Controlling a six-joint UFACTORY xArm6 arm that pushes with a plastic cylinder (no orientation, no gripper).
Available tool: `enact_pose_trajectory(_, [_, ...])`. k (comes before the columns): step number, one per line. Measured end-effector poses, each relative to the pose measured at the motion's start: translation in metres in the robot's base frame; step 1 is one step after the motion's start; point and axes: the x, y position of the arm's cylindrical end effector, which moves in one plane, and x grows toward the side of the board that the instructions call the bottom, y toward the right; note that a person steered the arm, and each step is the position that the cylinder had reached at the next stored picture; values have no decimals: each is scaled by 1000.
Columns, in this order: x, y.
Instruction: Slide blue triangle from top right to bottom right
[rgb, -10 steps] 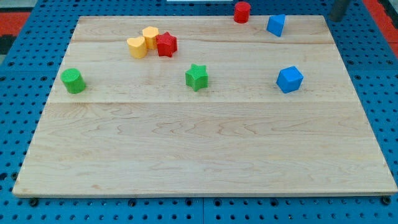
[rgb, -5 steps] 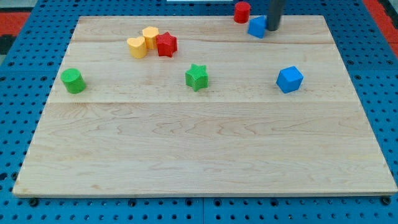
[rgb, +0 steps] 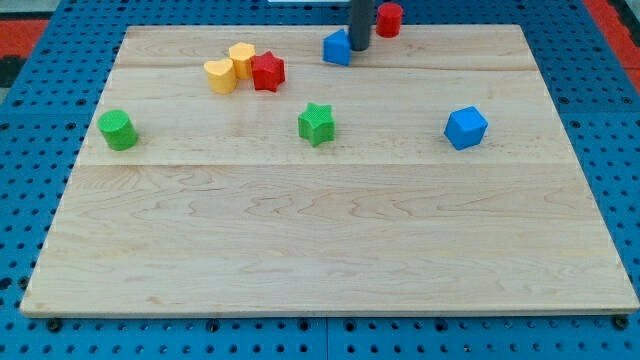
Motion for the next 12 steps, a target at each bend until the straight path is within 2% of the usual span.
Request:
enact_pose_trajectory(1, [-32, 9])
enact_pose_trajectory(2, [-29, -36])
enact_pose_trajectory(3, [-1, -21])
enact_pose_trajectory(4, [23, 62])
enact_pose_trajectory(5, [47, 81])
enact_pose_trajectory(6, [6, 68])
enact_pose_trajectory(7, [18, 10])
enact_pose_trajectory(9, [111, 55])
enact_pose_trajectory(10, [107, 58])
enact_pose_trajectory(11, [105, 9])
enact_pose_trajectory(12, [125, -50])
